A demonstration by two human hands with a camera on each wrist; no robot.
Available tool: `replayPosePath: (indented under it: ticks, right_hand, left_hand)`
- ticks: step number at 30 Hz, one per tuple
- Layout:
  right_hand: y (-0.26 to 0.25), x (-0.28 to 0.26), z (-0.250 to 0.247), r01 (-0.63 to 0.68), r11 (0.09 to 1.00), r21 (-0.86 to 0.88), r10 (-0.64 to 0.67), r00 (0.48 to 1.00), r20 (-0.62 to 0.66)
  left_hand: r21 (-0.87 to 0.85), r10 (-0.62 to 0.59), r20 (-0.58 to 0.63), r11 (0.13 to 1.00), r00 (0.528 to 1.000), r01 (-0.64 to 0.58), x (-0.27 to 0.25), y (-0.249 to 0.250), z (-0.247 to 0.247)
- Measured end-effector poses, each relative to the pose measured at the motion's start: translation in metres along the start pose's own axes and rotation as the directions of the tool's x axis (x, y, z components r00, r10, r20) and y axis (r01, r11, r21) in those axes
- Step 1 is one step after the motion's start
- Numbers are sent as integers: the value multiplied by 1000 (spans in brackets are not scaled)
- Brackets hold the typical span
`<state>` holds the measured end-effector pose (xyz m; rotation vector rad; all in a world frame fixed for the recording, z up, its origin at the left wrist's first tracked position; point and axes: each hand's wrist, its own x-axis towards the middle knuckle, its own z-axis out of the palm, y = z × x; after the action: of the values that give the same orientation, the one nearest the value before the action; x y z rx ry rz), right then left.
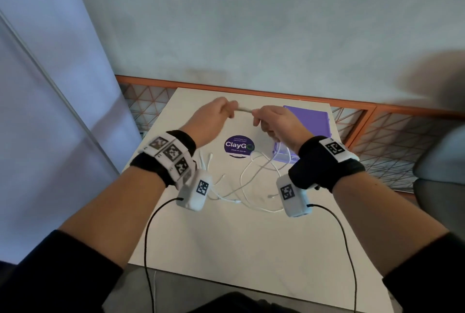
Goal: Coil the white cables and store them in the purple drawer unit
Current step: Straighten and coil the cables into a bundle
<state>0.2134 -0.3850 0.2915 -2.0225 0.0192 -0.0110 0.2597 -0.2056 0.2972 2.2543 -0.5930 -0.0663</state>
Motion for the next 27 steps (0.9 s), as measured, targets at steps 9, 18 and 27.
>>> replayPosePath:
  ticks: [9,18,27]
  right_hand:
    - [48,-18,-15,-28,951,-307,8,998,-65]
    - [109,-33,-31,-237,877,-418,228,971,-74]
    - [75,-14,-5,-168,849,-502,147,986,-81]
  left_hand:
    - [-244,-194,-373,964,907,105,19,-35,-34]
    - [-466,-317,-546,884,776,33,28,-53,-75]
    - [-72,-5,-334,997,943,-21,18,-13,-36]
